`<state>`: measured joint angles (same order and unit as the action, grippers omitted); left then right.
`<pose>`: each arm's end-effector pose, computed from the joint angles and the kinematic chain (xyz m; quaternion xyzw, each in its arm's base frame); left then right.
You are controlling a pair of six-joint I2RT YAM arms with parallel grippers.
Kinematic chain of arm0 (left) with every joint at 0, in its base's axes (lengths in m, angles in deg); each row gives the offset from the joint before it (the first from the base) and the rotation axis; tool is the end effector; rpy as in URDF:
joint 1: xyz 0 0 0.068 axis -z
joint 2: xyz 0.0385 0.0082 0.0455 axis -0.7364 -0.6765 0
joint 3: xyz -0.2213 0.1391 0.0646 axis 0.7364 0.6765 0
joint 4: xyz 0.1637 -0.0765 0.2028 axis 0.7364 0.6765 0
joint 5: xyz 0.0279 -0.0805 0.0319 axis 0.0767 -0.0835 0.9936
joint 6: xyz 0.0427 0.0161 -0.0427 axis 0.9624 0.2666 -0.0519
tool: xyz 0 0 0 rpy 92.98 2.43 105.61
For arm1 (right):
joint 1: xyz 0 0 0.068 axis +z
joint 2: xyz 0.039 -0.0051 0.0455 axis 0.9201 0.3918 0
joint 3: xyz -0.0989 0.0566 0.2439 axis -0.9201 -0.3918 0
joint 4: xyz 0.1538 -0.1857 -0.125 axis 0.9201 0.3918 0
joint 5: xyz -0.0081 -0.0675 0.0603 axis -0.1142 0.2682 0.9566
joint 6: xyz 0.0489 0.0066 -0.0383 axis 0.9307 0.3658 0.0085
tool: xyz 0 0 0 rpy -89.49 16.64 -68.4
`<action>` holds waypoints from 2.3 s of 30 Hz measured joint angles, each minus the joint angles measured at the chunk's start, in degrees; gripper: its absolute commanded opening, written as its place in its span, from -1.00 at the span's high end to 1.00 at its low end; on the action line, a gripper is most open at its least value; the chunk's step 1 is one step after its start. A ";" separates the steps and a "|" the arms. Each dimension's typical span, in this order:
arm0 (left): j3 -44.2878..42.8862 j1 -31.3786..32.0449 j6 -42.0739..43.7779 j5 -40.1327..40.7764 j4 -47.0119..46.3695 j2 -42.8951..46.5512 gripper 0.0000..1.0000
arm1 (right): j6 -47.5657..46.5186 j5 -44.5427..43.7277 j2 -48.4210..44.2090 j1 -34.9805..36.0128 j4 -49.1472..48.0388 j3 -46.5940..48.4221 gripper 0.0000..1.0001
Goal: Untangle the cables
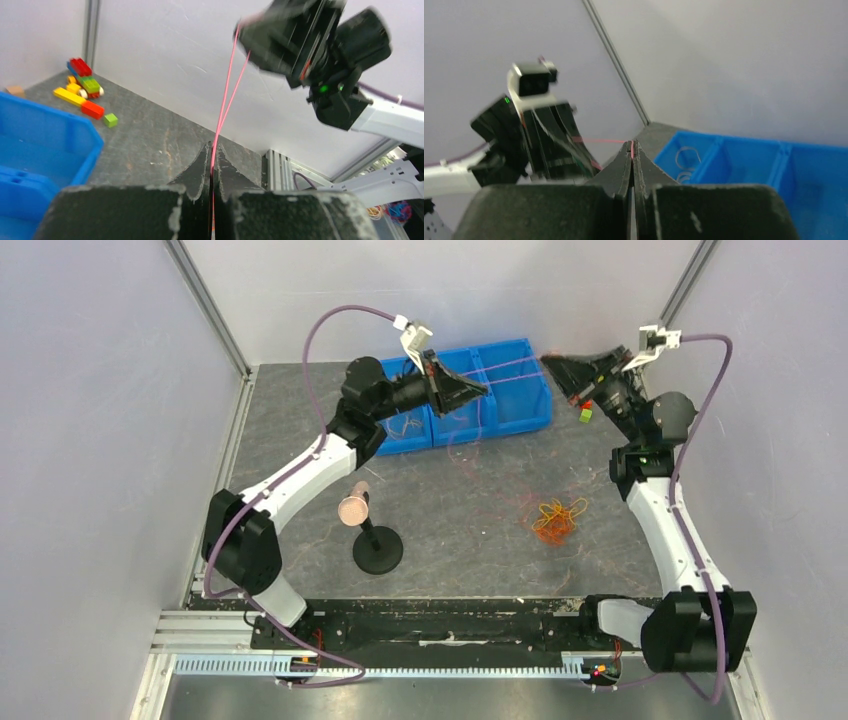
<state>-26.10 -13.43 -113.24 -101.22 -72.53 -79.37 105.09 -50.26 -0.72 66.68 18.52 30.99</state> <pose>0.3217 -0.2527 0.3852 0.2703 0.5836 -0.5718 0.5094 0.2848 0.0280 0.4274 -0.0619 0.5464 0.4843 0.6805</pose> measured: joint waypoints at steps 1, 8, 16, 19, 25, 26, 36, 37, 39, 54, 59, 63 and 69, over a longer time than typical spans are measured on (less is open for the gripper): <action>-0.31 -1.03 -0.04 -0.85 -0.09 0.46 0.95 | -0.98 1.31 -1.09 -0.83 1.22 -1.68 1.00; -7.26 -2.62 -0.87 -4.35 2.95 -1.33 0.95 | -11.39 6.10 -8.63 0.52 8.28 -16.72 1.00; -22.67 -2.89 -3.23 -5.51 3.63 -13.57 0.96 | -18.58 6.95 -2.49 10.88 12.94 -16.06 1.00; -29.33 -4.13 -3.28 -6.99 4.37 -18.62 0.96 | -21.40 5.60 -1.40 10.40 15.04 -13.51 1.00; -37.35 -6.10 -0.70 -8.66 7.08 -25.77 0.95 | -25.42 2.99 -0.61 9.18 16.17 -10.40 1.00; -37.64 -6.34 0.17 -8.66 8.04 -26.14 0.90 | -25.55 2.62 0.02 9.09 16.20 -9.64 1.00; -37.86 -9.35 12.07 -13.42 18.43 -26.84 -0.47 | -24.70 -0.98 10.10 9.07 10.91 3.65 1.00; -37.83 -10.03 12.04 -14.97 18.88 -26.88 -0.48 | -24.79 -1.03 10.60 9.07 10.71 4.33 1.00; -36.22 -11.43 12.81 -18.05 19.10 -26.47 -0.50 | -24.85 -0.83 10.73 9.07 10.51 4.44 1.00; -22.03 -7.39 30.64 -20.22 22.43 -17.59 -0.59 | -23.02 3.74 11.08 10.25 7.82 5.84 1.00; -22.05 -6.32 34.25 -20.44 22.51 -15.28 -0.60 | -23.61 5.22 11.08 11.39 8.46 5.84 1.00; -22.27 -6.23 34.21 -20.85 22.64 -15.47 -0.61 | -23.58 5.84 11.08 11.85 8.41 5.84 1.00; -22.45 -6.05 31.85 -21.05 20.39 -16.48 0.12 | -22.69 6.12 11.08 11.89 8.02 6.27 1.00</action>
<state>-48.54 -19.48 -81.39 -122.26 -52.14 -95.85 82.40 -44.14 10.36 78.57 26.54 37.26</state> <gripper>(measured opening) 0.547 0.004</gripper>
